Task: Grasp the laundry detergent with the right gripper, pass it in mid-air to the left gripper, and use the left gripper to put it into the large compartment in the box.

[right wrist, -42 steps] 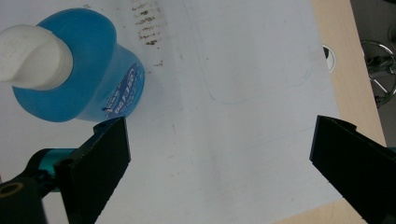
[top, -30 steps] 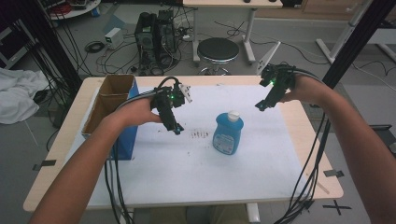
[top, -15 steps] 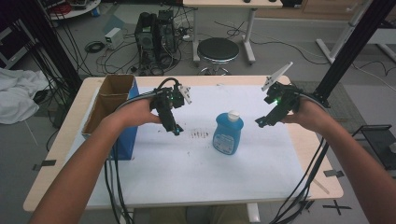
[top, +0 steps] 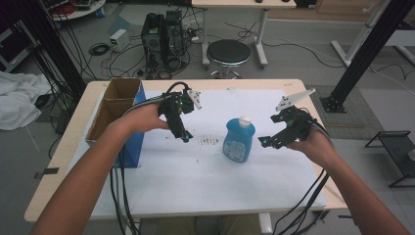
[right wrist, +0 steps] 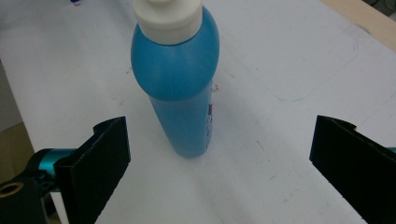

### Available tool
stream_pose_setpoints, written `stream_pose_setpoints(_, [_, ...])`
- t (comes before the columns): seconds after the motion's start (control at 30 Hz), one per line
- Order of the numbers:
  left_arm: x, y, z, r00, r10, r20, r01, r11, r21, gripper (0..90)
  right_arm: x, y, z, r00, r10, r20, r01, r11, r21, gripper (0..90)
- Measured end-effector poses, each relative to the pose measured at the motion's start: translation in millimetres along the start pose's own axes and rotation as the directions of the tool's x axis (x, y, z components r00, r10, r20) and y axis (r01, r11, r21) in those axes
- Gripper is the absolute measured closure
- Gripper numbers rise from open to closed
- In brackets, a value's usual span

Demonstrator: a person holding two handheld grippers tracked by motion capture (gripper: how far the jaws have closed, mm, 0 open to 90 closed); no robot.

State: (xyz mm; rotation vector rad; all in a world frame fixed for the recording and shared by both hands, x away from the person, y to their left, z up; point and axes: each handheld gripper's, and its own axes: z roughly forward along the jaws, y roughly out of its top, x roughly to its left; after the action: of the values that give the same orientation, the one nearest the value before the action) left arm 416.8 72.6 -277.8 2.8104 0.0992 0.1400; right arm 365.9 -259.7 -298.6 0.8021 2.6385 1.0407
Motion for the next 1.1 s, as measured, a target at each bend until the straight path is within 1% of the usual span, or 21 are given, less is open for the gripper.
stream_pose_setpoints(0.07, [-0.1, 0.1, 0.0, 1.0000, 0.001, -0.001, -0.001, 1.0000, -0.001, 6.1, 1.8, -2.3, 1.4, 1.0000, 0.006, 0.003, -0.006, 1.000, -0.011, 4.1])
stream_pose_setpoints(0.1, [-0.3, 0.4, -0.4, 1.0000, 0.004, -0.003, -0.004, 1.0000, 0.007, 6.1, 5.0, -7.5, 4.7, 0.9996, 0.023, 0.015, -0.022, 0.999, -0.038, 4.1])
stream_pose_setpoints(0.23, [-0.4, -0.1, -0.1, 1.0000, 0.005, -0.006, -0.005, 1.0000, 0.005, 6.1, 10.2, -18.8, 14.0, 0.9985, 0.054, 0.004, -0.053, 0.996, -0.072, 4.1])
stream_pose_setpoints(0.33, [-0.6, -0.3, -0.1, 0.9999, 0.003, -0.010, -0.003, 1.0000, 0.004, 6.1, 11.3, -23.7, 17.6, 0.9982, 0.060, -0.004, -0.060, 0.994, -0.091, 4.1])
stream_pose_setpoints(0.37, [-0.5, -0.1, -0.1, 0.9999, 0.006, -0.009, -0.006, 1.0000, 0.008, 6.1, 11.4, -28.3, 20.0, 0.9978, 0.065, -0.010, -0.066, 0.990, -0.128, 4.1])
stream_pose_setpoints(0.4, [-0.5, -0.1, -0.1, 0.9999, 0.006, -0.009, -0.006, 1.0000, 0.008, 6.1, 11.4, -28.3, 20.0, 0.9978, 0.065, -0.010, -0.066, 0.990, -0.128, 4.1])
stream_pose_setpoints(0.47, [-0.7, 0.1, 0.3, 0.9999, 0.006, -0.014, -0.006, 0.9999, 0.009, 6.1, 13.8, -35.2, 23.6, 0.9971, 0.076, -0.006, -0.076, 0.982, -0.172, 4.0])
stream_pose_setpoints(0.5, [-0.5, 0.2, 0.3, 0.9999, 0.006, -0.012, -0.006, 0.9999, 0.010, 6.1, 15.2, -37.4, 24.5, 0.9964, 0.085, -0.005, -0.084, 0.980, -0.179, 4.0])
stream_pose_setpoints(0.53, [-0.2, 0.1, 0.5, 1.0000, 0.005, -0.009, -0.005, 0.9999, 0.009, 6.1, 16.3, -39.6, 26.4, 0.9967, 0.081, -0.005, -0.080, 0.977, -0.196, 4.0])
stream_pose_setpoints(0.57, [-0.2, 0.1, 0.5, 1.0000, 0.005, -0.009, -0.005, 0.9999, 0.009, 6.1, 16.3, -39.6, 26.4, 0.9967, 0.081, -0.005, -0.080, 0.977, -0.196, 4.0])
stream_pose_setpoints(0.6, [-0.1, 0.0, 0.7, 0.9999, 0.004, -0.013, -0.003, 0.9999, 0.010, 6.1, 19.6, -44.1, 31.0, 0.9962, 0.087, -0.008, -0.086, 0.973, -0.216, 4.0])
stream_pose_setpoints(0.63, [0.0, 0.1, 0.5, 0.9999, 0.004, -0.010, -0.004, 0.9999, 0.011, 6.1, 20.9, -46.0, 34.1, 0.9962, 0.086, -0.010, -0.086, 0.971, -0.225, 4.0])
stream_pose_setpoints(0.67, [0.0, 0.1, 0.5, 0.9999, 0.004, -0.010, -0.004, 0.9999, 0.011, 6.1, 20.9, -46.0, 34.1, 0.9962, 0.086, -0.010, -0.086, 0.971, -0.225, 4.0])
stream_pose_setpoints(0.73, [-0.2, 0.0, 0.9, 1.0000, 0.005, -0.008, -0.005, 1.0000, 0.007, 6.1, 23.3, -50.6, 43.0, 0.9948, 0.101, -0.018, -0.102, 0.967, -0.235, 3.9])
stream_pose_setpoints(0.77, [-0.7, 0.0, 0.9, 0.9999, 0.004, -0.015, -0.004, 1.0000, 0.003, 6.1, 23.6, -51.5, 46.3, 0.9953, 0.096, -0.013, -0.096, 0.966, -0.239, 3.9])
stream_pose_setpoints(0.87, [-0.8, -0.7, 0.6, 0.9999, 0.002, -0.013, -0.002, 1.0000, 0.000, 6.1, 25.1, -53.0, 53.6, 0.9946, 0.103, -0.005, -0.102, 0.964, -0.247, 3.9])
stream_pose_setpoints(0.9, [-0.6, -1.0, 0.1, 0.9999, 0.001, -0.015, -0.001, 1.0000, 0.000, 6.1, 24.7, -52.8, 55.9, 0.9957, 0.092, 0.001, -0.089, 0.962, -0.258, 3.9])
stream_pose_setpoints(0.97, [-0.1, -1.9, -0.6, 0.9998, 0.000, -0.018, 0.000, 1.0000, -0.001, 6.1, 25.8, -52.5, 58.5, 0.9952, 0.097, 0.010, -0.091, 0.960, -0.266, 3.9])
stream_pose_setpoints(1.03, [-0.3, -2.4, -0.5, 0.9998, -0.003, -0.019, 0.003, 1.0000, -0.004, 6.1, 26.5, -52.1, 59.9, 0.9952, 0.097, 0.010, -0.091, 0.959, -0.268, 3.9])
stream_pose_setpoints(1.07, [-0.1, -2.8, -0.7, 0.9999, -0.005, -0.015, 0.005, 1.0000, -0.001, 6.1, 26.2, -51.0, 63.2, 0.9966, 0.081, 0.012, -0.075, 0.962, -0.262, 3.9])
stream_pose_setpoints(1.1, [0.4, -3.2, -1.4, 0.9998, -0.002, -0.019, 0.002, 1.0000, 0.000, 6.1, 26.5, -50.5, 65.0, 0.9967, 0.080, 0.013, -0.073, 0.962, -0.263, 3.9])
